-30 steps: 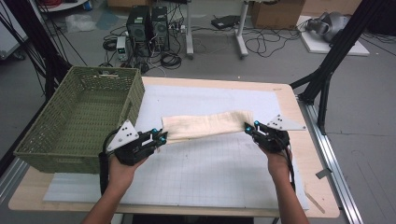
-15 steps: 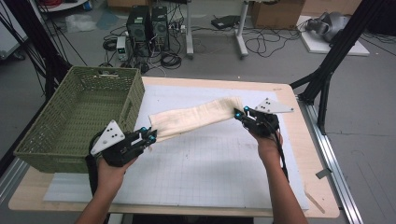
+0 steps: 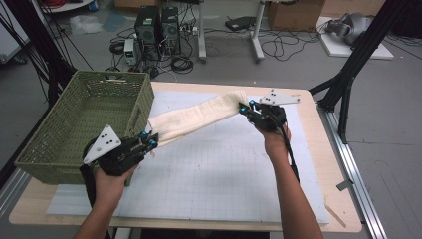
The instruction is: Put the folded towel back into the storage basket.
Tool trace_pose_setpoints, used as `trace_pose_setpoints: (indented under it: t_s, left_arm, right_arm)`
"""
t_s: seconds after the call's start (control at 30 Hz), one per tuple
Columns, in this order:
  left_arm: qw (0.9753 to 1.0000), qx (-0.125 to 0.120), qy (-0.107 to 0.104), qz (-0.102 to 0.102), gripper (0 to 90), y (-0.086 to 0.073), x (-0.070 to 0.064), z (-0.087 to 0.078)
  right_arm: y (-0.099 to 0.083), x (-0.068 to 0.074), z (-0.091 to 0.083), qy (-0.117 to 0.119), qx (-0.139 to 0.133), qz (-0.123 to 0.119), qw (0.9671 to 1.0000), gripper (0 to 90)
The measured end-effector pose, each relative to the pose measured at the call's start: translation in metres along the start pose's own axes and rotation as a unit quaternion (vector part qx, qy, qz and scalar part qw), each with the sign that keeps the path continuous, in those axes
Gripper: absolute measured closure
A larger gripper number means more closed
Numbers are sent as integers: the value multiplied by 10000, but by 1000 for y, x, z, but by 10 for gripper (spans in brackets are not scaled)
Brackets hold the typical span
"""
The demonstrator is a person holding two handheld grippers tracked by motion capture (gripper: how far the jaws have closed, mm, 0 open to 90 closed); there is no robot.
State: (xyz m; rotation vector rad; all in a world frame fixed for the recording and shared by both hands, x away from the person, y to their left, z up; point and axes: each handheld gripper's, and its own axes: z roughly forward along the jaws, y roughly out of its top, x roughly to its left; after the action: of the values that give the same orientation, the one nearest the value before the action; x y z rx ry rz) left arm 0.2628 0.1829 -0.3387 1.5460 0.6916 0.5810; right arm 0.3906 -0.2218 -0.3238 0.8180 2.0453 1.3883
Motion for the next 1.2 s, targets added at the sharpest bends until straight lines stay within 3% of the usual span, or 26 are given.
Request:
trace_pose_setpoints:
  t_s: [0.43, 0.87, 1.2]
  left_arm:
    - [9997, -205, 149, -5, 814, 8, 6, -12]
    - [9990, -272, 355, 24, 817, 12, 14, -26]
    - [9981, -284, 540, 33, 818, 12, 21, -37]
  right_arm:
    - [27, 3, 28, 68, -106, -47, 9999, 805]
    - [59, 10, 54, 113, -184, -237, 9995, 805]
    - [77, 17, 80, 225, -233, -221, 9992, 805]
